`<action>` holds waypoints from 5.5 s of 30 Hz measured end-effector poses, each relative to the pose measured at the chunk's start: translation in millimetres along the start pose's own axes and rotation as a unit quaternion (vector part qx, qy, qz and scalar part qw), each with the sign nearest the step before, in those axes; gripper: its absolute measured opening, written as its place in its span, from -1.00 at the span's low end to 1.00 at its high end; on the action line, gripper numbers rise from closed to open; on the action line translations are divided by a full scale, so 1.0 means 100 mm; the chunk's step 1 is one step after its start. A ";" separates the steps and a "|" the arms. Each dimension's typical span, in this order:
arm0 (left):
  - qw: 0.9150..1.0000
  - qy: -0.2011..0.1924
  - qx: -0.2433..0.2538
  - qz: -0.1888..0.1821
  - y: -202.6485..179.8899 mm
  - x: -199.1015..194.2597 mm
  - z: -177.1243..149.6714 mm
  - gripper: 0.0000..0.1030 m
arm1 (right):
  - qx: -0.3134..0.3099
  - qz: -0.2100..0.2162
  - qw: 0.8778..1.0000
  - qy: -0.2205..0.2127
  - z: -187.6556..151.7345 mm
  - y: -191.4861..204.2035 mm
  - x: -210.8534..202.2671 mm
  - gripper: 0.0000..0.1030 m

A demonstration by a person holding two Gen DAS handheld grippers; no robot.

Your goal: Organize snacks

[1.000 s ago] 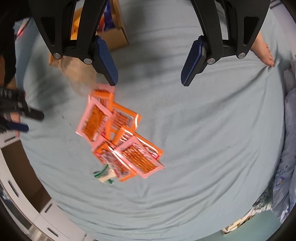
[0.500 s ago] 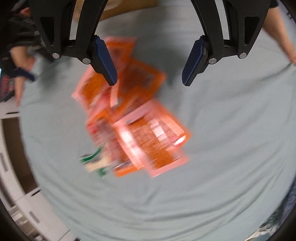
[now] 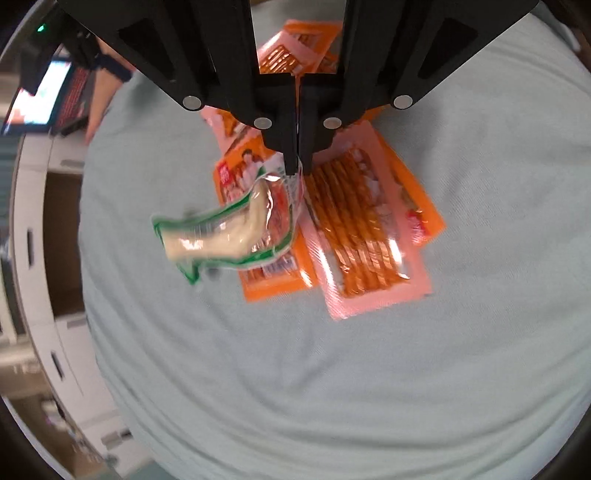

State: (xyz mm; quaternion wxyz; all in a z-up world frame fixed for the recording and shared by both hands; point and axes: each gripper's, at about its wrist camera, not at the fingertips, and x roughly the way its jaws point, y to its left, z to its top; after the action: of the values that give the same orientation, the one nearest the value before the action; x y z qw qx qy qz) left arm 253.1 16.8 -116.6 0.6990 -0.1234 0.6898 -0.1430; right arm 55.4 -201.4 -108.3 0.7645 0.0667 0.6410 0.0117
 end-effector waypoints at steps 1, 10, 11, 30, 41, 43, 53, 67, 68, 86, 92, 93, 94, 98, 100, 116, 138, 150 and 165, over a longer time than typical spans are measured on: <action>1.000 -0.015 0.004 0.005 -0.01 -0.10 -0.03 -1.00 | -0.002 0.000 1.000 -0.002 0.00 0.00 -0.01 0.50; 0.983 -0.143 0.101 -0.049 -0.21 -1.58 -0.55 -1.00 | -0.020 0.012 1.000 0.004 0.00 0.17 0.01 0.50; 0.981 -0.151 0.111 -0.053 -0.19 -1.73 -0.62 -1.00 | -0.020 0.017 1.000 0.007 0.02 0.18 0.02 0.50; 0.923 0.033 0.371 -0.100 -0.30 -1.77 -2.25 -1.00 | 0.068 0.070 0.989 0.110 0.76 0.82 0.90 0.73; 0.905 0.132 0.405 -0.002 -0.26 -1.07 -2.43 -0.74 | -0.083 0.022 0.992 0.092 0.39 1.14 0.59 -0.46; 0.906 0.140 0.400 0.008 -0.24 -1.03 -2.44 -0.45 | -0.090 0.019 0.993 0.078 0.30 1.10 0.44 -0.48; 0.911 0.073 0.403 0.040 -0.16 -1.23 -2.29 0.46 | -0.070 0.063 0.995 0.026 -0.10 0.74 -0.61 -0.50; 0.945 -0.050 0.311 0.085 0.08 -1.64 -1.95 0.56 | -0.151 0.103 0.981 0.060 -0.98 1.09 -1.12 -0.18; 0.941 -0.063 0.316 0.098 0.06 -1.66 -1.96 0.58 | -0.144 0.104 0.982 0.067 -1.00 1.10 -1.05 -0.06; 0.885 -0.204 0.363 0.207 -0.22 -1.89 -1.96 0.93 | -0.096 0.005 0.994 -0.058 -0.68 0.69 -1.32 0.28; 0.879 -0.216 0.360 0.226 -0.23 -1.87 -1.93 0.93 | -0.132 -0.028 0.985 -0.108 -0.81 0.89 -1.36 0.28; 0.879 -0.216 0.359 0.229 -0.23 -1.87 -1.93 0.93 | -0.138 -0.035 0.983 -0.114 -0.85 0.90 -1.37 0.28; 0.878 -0.217 0.357 0.232 -0.22 -1.87 -1.92 0.93 | -0.146 -0.044 0.981 -0.120 -0.86 0.93 -1.37 0.28; 0.880 -0.218 0.346 0.241 -0.18 -1.87 -1.88 0.93 | -0.170 -0.071 0.975 -0.126 -0.94 1.05 -1.38 0.28; 0.880 -0.221 0.343 0.245 -0.16 -1.88 -1.88 0.93 | -0.169 -0.078 0.976 -0.117 -0.96 1.08 -1.34 0.28; 0.868 -0.241 0.344 0.265 -0.18 -1.93 -1.90 0.93 | -0.153 -0.065 0.983 -0.075 -0.86 1.06 -1.22 0.28; 0.874 -0.235 0.331 0.268 -0.15 -1.92 -1.85 0.93 | -0.142 -0.056 0.987 -0.055 -0.82 1.02 -1.16 0.28; 0.911 -0.191 0.283 0.233 -0.01 -1.85 -1.63 0.93 | -0.081 -0.021 0.996 -0.018 -0.59 0.81 -0.93 0.28; 0.970 -0.092 0.131 0.182 0.35 -1.26 -0.92 0.93 | 0.004 0.055 0.994 0.098 0.18 0.64 0.56 0.28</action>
State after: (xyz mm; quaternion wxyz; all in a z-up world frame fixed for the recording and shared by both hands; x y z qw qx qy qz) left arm 161.2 98.1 -13.8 0.7839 0.0842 0.6084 -0.0909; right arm 86.8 -133.6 -152.2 0.6960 0.1035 0.7081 0.0581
